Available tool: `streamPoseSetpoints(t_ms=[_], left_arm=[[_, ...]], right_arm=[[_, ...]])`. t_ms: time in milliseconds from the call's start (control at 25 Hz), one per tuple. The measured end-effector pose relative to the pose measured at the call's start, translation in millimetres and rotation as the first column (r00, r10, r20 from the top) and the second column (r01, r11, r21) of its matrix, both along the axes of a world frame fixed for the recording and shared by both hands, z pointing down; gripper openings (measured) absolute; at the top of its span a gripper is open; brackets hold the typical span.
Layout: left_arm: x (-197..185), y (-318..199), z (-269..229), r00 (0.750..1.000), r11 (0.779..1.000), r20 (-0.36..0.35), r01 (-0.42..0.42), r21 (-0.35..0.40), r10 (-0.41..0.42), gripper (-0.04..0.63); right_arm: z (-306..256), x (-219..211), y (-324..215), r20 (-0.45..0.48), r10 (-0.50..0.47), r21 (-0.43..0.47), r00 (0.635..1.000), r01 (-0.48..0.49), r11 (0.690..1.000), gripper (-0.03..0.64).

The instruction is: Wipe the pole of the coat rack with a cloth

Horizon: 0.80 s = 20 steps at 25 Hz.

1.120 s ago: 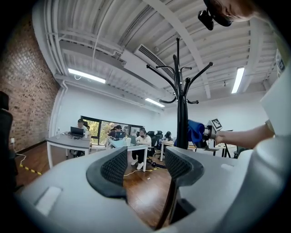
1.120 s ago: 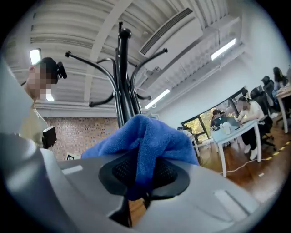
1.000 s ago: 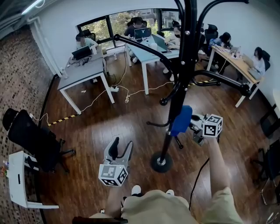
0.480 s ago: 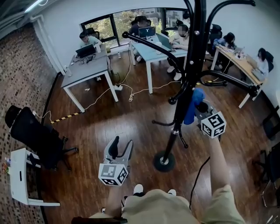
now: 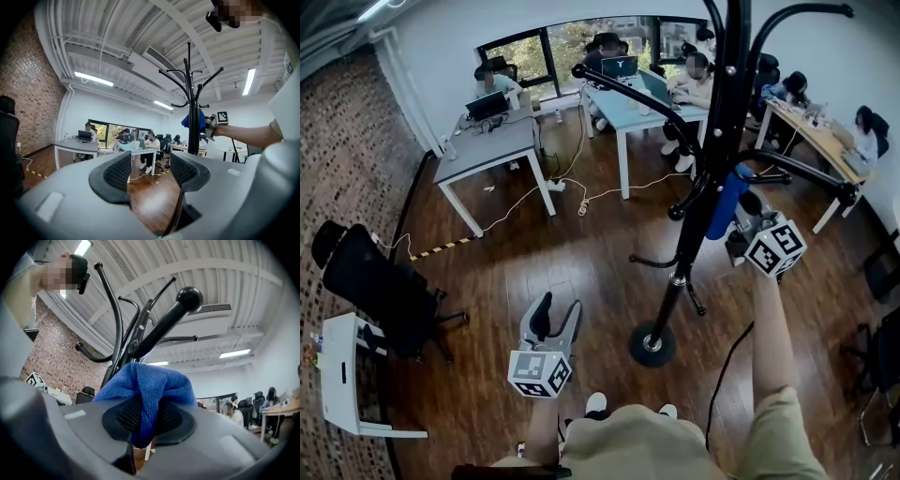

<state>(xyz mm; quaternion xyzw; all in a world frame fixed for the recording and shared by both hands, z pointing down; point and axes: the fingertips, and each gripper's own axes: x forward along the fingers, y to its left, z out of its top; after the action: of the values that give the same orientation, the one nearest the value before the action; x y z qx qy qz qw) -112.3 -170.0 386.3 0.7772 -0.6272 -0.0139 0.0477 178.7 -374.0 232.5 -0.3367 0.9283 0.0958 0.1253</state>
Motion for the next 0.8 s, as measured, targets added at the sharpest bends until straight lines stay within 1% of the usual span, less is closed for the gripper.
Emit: streamPoseSetpoints(t_ms=[80,200,280,400,520,600,680,800], left_arm=[[2.1,0.2,1.1,1.000,1.000,0.002,-0.008,-0.003,0.008,0.238],[0.6,0.0,2.1,1.000,1.000,0.002,-0.011,-0.004,0.011,0.239],[-0.2,0.2,3.6,1.000,1.000,0.001,-0.008,-0.005,0.008,0.238],[1.4,-0.2,6.0,1.000,1.000,0.000,-0.010,-0.009,0.010,0.238],[5.1,-4.0,7.9,1.000,1.000,-0.002,-0.025,-0.012,0.025,0.238],[9.0,-7.5,8.1,0.999,0.999,-0.004,-0.040,-0.011,0.040,0.238],[12.8,-10.8,7.7,0.998,0.998,-0.006,-0.055,-0.009,0.055,0.238],[18.7,-16.8,8.3,0.997,0.997,-0.010,-0.080,-0.009,0.080,0.238]], right_arm=[[-8.5,-0.1,2.6,0.031,0.016,0.005,0.999,-0.016,1.000,0.054],[-1.3,-3.0,5.2,0.011,0.031,0.010,0.999,-0.031,0.999,0.052],[25.3,-4.2,7.8,-0.046,0.033,-0.013,0.998,-0.034,0.999,0.051],[92.8,-1.8,13.1,-0.138,0.046,-0.104,0.989,-0.061,0.993,0.051],[160.9,-2.4,15.1,-0.205,0.041,-0.221,0.978,-0.087,0.971,0.051],[191.3,-3.6,14.5,-0.250,0.024,-0.274,0.968,-0.095,0.957,0.051],[211.2,-4.7,14.3,-0.309,0.004,-0.310,0.951,-0.104,0.945,0.051],[228.4,-6.7,15.9,-0.426,-0.012,-0.339,0.905,-0.148,0.929,0.051]])
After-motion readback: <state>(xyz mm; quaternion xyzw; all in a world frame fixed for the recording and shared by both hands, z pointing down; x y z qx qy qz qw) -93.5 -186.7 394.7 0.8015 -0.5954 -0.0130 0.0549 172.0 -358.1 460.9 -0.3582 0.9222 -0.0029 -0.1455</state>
